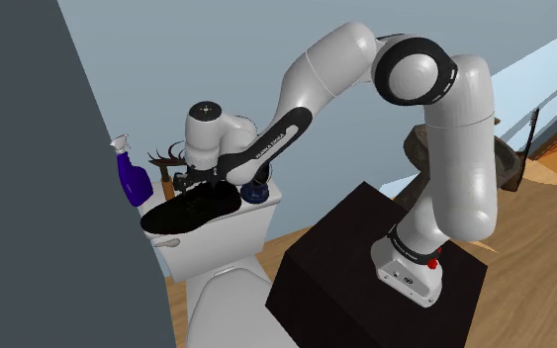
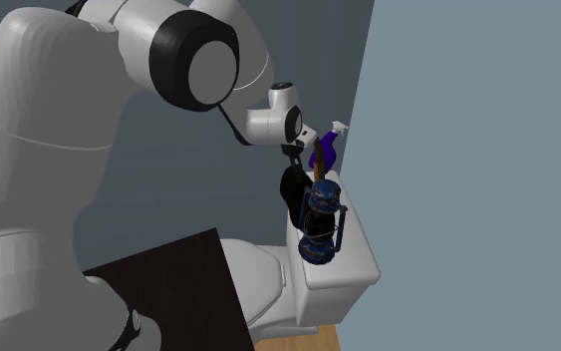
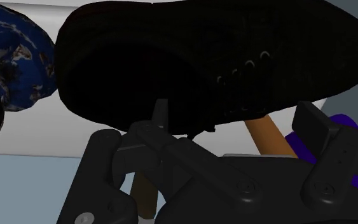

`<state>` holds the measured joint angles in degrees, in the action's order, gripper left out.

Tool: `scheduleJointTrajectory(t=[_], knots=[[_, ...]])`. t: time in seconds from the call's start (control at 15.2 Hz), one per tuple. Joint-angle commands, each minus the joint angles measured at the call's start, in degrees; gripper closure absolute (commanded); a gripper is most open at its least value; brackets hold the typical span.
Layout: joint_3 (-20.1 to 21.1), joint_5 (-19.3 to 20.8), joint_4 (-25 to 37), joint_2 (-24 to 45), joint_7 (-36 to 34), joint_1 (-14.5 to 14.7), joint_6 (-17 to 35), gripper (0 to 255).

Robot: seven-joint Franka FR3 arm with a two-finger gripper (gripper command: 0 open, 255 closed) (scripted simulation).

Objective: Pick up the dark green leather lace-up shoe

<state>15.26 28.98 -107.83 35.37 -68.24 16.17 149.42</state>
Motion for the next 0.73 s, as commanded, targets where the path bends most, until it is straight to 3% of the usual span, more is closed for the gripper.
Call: scheduleJointTrajectory(t=[0.0, 0.46, 0.53, 0.66], knots=[[-0.60, 0.61, 1.11, 1.62, -0.74, 0.71, 0.62, 0], [-2.21, 2.18, 2.16, 5.07, -2.19, 1.88, 3.06, 0], [-2.21, 2.18, 2.24, 5.12, -2.21, 1.93, 3.03, 255], [-2.22, 2.19, 2.23, 5.12, -2.25, 1.96, 3.04, 255]])
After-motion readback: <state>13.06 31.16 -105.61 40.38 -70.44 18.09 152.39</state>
